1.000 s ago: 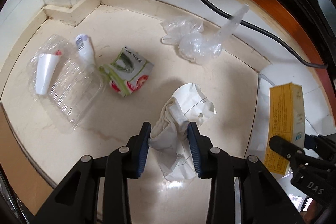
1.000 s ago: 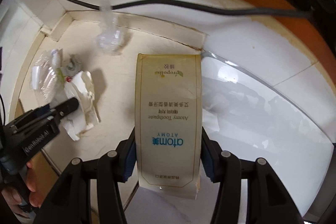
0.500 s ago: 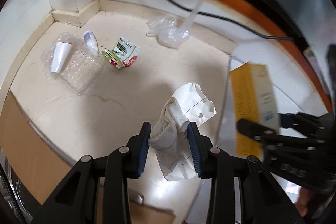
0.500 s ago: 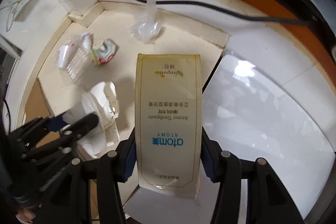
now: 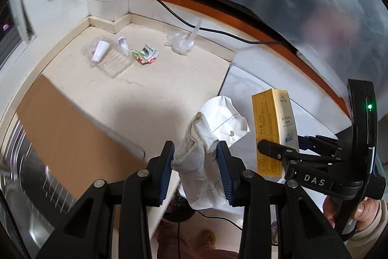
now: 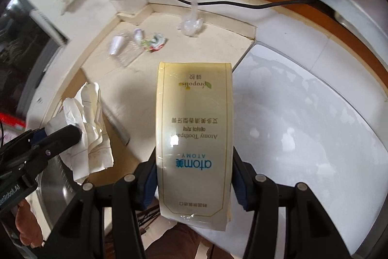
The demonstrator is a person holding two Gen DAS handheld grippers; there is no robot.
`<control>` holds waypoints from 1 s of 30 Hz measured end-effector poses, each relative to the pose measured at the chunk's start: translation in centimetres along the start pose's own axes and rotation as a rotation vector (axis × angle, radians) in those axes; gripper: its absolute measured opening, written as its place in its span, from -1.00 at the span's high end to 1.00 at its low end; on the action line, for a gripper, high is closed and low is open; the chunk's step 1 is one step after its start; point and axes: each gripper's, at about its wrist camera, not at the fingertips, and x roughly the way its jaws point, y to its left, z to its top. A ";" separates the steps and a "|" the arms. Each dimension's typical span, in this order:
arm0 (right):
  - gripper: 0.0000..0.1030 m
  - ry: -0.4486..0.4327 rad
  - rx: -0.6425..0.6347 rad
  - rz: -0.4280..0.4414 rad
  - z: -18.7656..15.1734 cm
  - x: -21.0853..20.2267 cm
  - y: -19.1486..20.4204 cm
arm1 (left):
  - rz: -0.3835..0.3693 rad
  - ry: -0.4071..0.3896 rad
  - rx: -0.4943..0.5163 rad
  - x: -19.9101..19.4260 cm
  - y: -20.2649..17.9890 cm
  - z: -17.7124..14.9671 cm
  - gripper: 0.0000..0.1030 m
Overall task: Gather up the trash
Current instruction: 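Lift the tissue and toothpaste box off the counter with both grippers, then carry the tissue and toothpaste box down over the floor bin with both grippers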
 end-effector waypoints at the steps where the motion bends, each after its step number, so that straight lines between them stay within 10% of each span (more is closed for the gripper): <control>1: -0.02 -0.003 -0.010 0.009 -0.6 -0.6 0.1 | 0.005 -0.005 -0.005 -0.7 -0.3 -0.9 0.34; 17: -0.02 -0.004 -0.159 0.107 -13.9 -5.3 1.2 | 0.025 -0.019 -0.083 -6.2 -4.2 -17.9 0.33; 30: -0.02 -0.022 -0.245 0.045 -24.3 -0.2 2.0 | 0.127 -0.002 0.006 -0.3 -4.6 -27.7 0.32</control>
